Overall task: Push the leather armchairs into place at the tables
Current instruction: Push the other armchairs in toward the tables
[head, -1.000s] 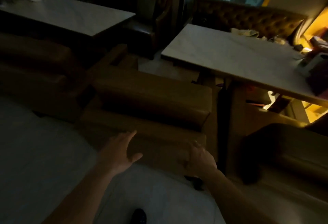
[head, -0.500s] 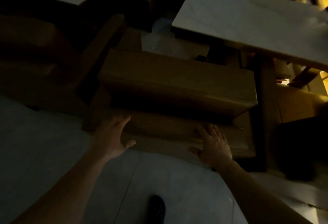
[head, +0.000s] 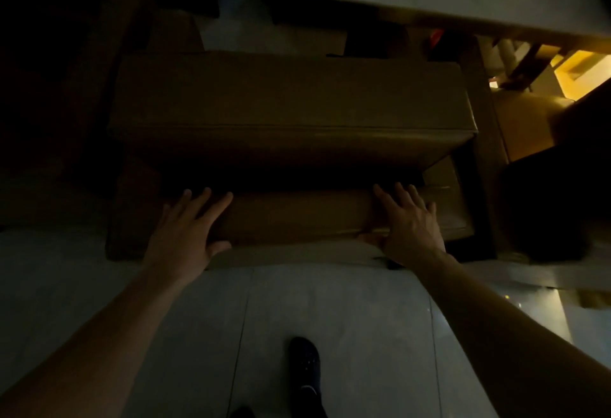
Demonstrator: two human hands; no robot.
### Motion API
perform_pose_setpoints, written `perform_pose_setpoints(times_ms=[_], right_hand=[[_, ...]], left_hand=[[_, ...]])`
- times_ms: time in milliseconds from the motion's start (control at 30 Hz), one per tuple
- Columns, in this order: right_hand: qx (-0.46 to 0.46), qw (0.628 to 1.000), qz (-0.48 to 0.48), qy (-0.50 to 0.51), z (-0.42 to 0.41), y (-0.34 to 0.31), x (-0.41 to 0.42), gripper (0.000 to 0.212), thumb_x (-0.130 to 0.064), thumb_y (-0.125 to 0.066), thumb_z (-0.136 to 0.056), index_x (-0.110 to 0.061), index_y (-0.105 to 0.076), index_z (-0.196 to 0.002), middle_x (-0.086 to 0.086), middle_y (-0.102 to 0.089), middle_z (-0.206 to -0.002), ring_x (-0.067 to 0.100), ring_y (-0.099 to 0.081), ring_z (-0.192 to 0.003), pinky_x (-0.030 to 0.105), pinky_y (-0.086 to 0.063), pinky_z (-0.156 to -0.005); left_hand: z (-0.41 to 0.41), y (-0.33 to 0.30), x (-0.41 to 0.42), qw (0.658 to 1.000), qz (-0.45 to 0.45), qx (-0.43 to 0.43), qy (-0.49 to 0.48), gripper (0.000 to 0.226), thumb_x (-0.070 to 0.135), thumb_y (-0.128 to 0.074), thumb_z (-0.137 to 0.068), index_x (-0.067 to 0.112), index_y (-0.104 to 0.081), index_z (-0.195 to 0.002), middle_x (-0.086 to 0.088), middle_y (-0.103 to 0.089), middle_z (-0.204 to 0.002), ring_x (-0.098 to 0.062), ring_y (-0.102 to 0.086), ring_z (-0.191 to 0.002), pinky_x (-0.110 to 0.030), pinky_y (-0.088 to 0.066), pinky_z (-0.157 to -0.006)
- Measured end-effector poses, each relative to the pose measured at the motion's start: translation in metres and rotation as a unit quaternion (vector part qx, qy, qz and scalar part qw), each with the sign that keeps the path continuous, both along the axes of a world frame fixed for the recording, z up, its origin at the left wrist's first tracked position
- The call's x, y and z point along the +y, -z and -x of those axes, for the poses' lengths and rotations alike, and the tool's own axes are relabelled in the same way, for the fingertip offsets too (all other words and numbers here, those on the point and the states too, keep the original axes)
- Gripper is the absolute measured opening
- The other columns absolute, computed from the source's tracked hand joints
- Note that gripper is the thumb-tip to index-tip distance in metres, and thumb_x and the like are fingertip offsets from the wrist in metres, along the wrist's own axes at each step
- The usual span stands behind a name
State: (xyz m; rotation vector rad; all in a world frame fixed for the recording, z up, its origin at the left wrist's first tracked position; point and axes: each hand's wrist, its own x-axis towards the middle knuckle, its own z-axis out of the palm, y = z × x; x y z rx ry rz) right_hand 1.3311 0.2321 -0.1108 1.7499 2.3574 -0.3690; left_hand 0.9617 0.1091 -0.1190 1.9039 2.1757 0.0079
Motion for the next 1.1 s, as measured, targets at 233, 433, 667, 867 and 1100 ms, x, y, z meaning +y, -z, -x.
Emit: perform_pose_setpoints(times_ms=[233, 433, 667, 867, 1100], right_hand=[[-0.017, 0.999, -0.031, -0.012, 0.007, 0.002, -0.014, 0.102, -0.079, -0.053, -0.078, -0.031, -0.011, -0.158, 0.013, -0.018, -0.163, 0.039, -0.012, -0.150, 0.065, -0.022, -0.114], [-0.044, 0.999, -0.023, -0.006, 0.011, -0.006, -0.011, 0.100, -0.076, -0.052, -0.080, -0.027, -0.012, -0.157, 0.014, -0.019, -0.162, 0.040, -0.012, -0.149, 0.063, -0.025, -0.114], [-0.042, 0.999, -0.020, 0.008, 0.025, -0.005, -0.036, 0.098, -0.078, -0.045, -0.082, -0.027, -0.011, -0.158, 0.016, -0.016, -0.164, 0.040, -0.010, -0.150, 0.064, -0.024, -0.114], [-0.060, 0.998, -0.034, 0.014, 0.055, -0.005, -0.081, 0.098, -0.081, -0.039, -0.083, -0.026, -0.008, -0.157, 0.017, -0.017, -0.163, 0.041, -0.013, -0.150, 0.061, -0.026, -0.115], [-0.075, 0.997, -0.008, 0.029, 0.069, -0.008, -0.097, 0.099, -0.079, -0.042, -0.083, -0.026, -0.004, -0.157, 0.017, -0.010, -0.164, 0.041, -0.009, -0.150, 0.062, -0.025, -0.116]], left_hand=[[0.010, 0.002, 0.000, 1.000, 0.008, -0.009, 0.025, 0.080, 0.054, -0.057, -0.087, 0.042, -0.014, -0.153, -0.004, -0.022, -0.162, -0.035, -0.013, -0.148, -0.059, -0.022, -0.116], [0.008, 0.002, 0.003, 0.999, -0.008, -0.021, 0.035, 0.080, 0.053, -0.060, -0.086, 0.040, -0.017, -0.153, -0.006, -0.025, -0.161, -0.037, -0.016, -0.147, -0.060, -0.024, -0.114], [0.026, 0.002, -0.008, 0.999, -0.009, -0.036, 0.040, 0.083, 0.049, -0.065, -0.085, 0.041, -0.019, -0.153, -0.005, -0.025, -0.161, -0.036, -0.015, -0.148, -0.061, -0.022, -0.115], [0.057, 0.000, -0.031, 0.999, 0.005, -0.031, 0.039, 0.082, 0.045, -0.064, -0.087, 0.043, -0.015, -0.153, -0.002, -0.018, -0.163, -0.033, -0.008, -0.149, -0.056, -0.013, -0.119], [0.070, -0.001, -0.037, 0.998, 0.017, -0.036, 0.049, 0.084, 0.043, -0.067, -0.086, 0.042, -0.017, -0.153, -0.002, -0.019, -0.163, -0.033, -0.009, -0.149, -0.056, -0.012, -0.119]])
